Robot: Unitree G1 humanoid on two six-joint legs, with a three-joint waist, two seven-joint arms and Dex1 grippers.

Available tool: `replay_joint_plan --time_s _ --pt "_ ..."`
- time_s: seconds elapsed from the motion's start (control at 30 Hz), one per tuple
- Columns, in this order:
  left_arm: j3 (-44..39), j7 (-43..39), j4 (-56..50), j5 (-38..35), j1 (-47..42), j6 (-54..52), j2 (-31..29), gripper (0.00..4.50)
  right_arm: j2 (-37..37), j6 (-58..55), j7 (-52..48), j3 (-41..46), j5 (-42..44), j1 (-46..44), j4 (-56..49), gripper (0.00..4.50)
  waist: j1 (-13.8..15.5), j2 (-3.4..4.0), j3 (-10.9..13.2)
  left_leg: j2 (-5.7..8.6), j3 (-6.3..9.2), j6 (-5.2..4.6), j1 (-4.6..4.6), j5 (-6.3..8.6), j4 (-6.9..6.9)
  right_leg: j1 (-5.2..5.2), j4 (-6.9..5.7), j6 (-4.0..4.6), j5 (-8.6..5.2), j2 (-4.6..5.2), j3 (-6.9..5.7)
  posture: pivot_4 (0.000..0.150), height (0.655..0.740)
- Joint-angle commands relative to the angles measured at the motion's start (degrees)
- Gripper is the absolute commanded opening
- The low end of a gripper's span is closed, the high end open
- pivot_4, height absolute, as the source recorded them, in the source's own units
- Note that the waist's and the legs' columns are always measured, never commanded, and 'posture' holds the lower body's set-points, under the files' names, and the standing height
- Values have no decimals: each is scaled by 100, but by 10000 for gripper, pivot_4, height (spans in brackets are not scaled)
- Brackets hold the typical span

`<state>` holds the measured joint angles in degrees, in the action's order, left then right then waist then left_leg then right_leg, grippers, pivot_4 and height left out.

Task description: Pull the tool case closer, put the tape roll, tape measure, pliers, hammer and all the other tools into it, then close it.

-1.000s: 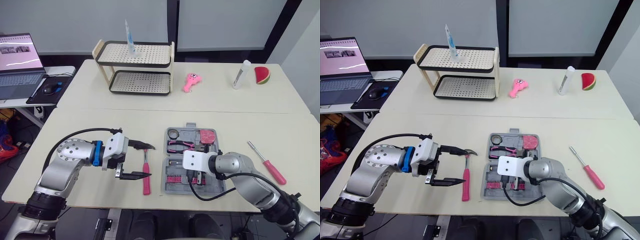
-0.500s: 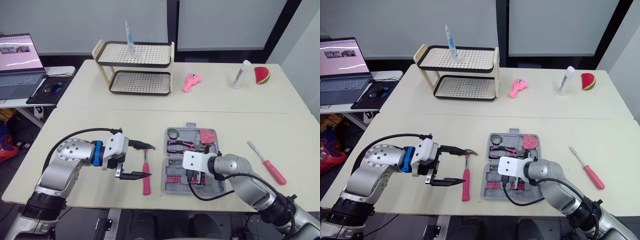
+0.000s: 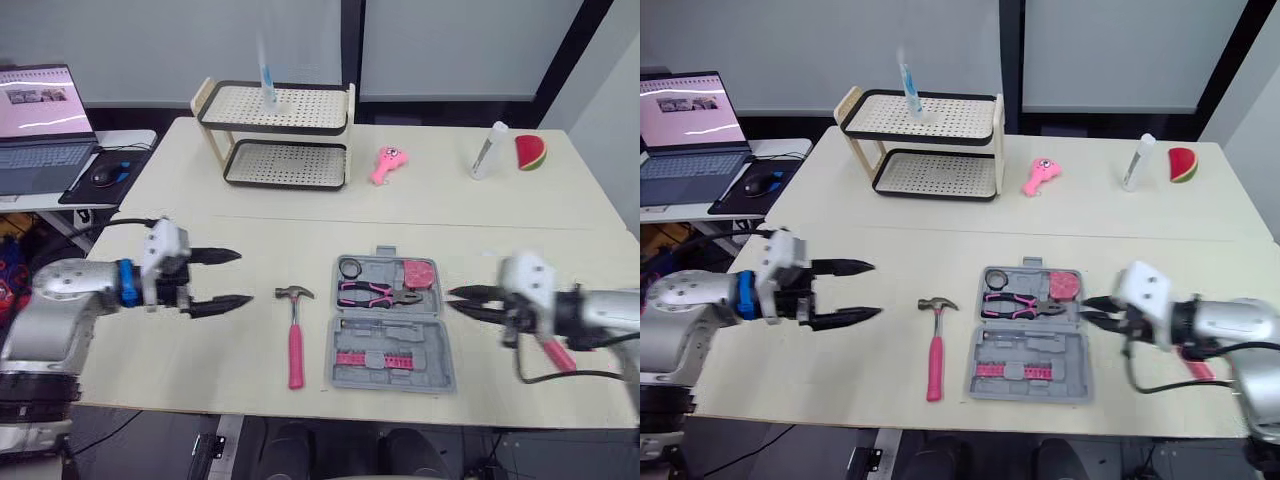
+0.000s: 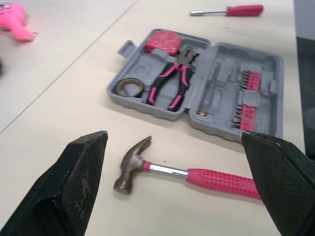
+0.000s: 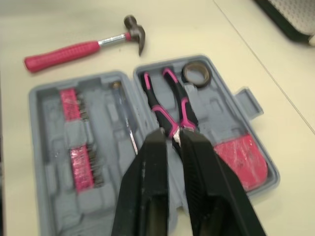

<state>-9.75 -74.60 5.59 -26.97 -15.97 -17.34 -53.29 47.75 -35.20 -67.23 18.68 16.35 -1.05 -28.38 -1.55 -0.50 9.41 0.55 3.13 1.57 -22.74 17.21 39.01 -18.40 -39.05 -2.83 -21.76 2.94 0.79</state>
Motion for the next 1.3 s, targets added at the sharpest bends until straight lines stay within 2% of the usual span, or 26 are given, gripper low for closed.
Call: replay_joint_plan --time_s 0.03,0.2,0.3,0.4,0.43,0.67,0.8,1.1,1.3 --pt "-586 128 502 -32 150 18 -217 45000 328 524 -309 1274 193 559 759 16031 -2 0 0 0 -1 -1 5 1 0 3 0 0 0 0 0 1500 7400" --pt "-863 329 1512 272 341 526 -212 45000 492 1398 -73 2074 -47 1032 2295 27071 -22 1 -1 -5 -13 -4 26 2 -6 15 -2 0 0 3 7 1500 7400" --pt "-835 409 2051 431 360 851 -176 45000 568 2039 23 2157 -172 1148 3162 33833 -26 0 0 -5 -16 -5 26 3 -7 13 0 0 0 4 9 1500 7400" --pt "-813 418 2301 501 397 1046 -176 45000 687 2523 79 2160 -243 1172 3802 43047 -29 1 0 -5 -21 -4 27 3 -8 13 -1 0 0 5 9 1500 7400" --pt "-814 423 2318 506 403 1079 -180 45000 728 2615 98 2154 -232 1152 3927 44549 -29 1 0 -5 -22 -5 27 3 -8 12 -1 0 0 6 10 1500 7400" --pt "-832 590 2230 527 411 1177 -148 45000 815 2753 256 1787 -113 856 3982 44549 -29 1 0 -7 -22 -4 27 2 -8 13 -1 0 0 7 11 1500 7400" --pt "-930 851 1686 422 643 996 -69 45000 756 2431 221 1249 84 658 3255 44549 -27 2 -1 -8 -21 -3 25 2 -8 13 -1 0 0 8 15 1500 7400" --pt "-1679 1762 -1253 -171 3010 -73 706 45000 60 1289 122 -1232 902 -1068 838 44549 -81 6 -2 -19 -11 7 14 -3 -9 9 4 0 0 10 15 1500 7400" --pt "-1912 2168 -2327 -300 3972 -388 1142 45000 -269 1180 -91 -2242 1031 -1697 317 44549 95 -7 -2 -11 7 -2 9 2 -2 15 8 0 0 17 5 1500 7400"
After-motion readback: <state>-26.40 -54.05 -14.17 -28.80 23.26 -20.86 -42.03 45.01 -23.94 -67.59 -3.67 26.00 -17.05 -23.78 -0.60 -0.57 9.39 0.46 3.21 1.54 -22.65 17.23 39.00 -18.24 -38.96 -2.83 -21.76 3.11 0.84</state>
